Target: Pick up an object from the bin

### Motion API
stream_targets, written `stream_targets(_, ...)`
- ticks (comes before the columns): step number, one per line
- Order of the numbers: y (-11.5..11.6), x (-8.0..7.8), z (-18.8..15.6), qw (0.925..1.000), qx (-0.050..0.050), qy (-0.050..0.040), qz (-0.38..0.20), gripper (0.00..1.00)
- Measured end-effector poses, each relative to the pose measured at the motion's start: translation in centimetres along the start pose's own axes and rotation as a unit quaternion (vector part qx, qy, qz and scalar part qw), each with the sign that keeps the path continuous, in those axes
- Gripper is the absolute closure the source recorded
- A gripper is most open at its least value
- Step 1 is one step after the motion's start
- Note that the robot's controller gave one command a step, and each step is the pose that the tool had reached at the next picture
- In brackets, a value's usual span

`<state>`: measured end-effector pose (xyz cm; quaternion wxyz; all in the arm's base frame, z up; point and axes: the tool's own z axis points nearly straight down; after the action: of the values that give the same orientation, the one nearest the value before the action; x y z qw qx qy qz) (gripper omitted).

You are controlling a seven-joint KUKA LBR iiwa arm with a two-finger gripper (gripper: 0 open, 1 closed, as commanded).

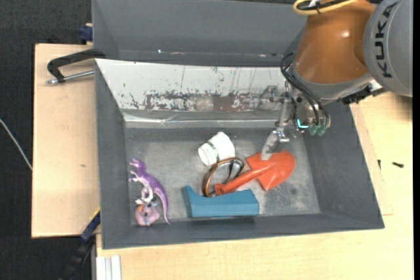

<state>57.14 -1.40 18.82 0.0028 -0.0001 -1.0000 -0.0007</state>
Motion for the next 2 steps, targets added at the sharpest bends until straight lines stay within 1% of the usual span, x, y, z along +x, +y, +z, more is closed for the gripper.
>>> stream_targets(1,0.0,-0.2,-0.4,1.0000,0.000,-0.0042,0.000,0.00)
stream_targets(2,-0.6,2.1,5.9,0.9991,0.001,-0.0056,-0.041,0.00)
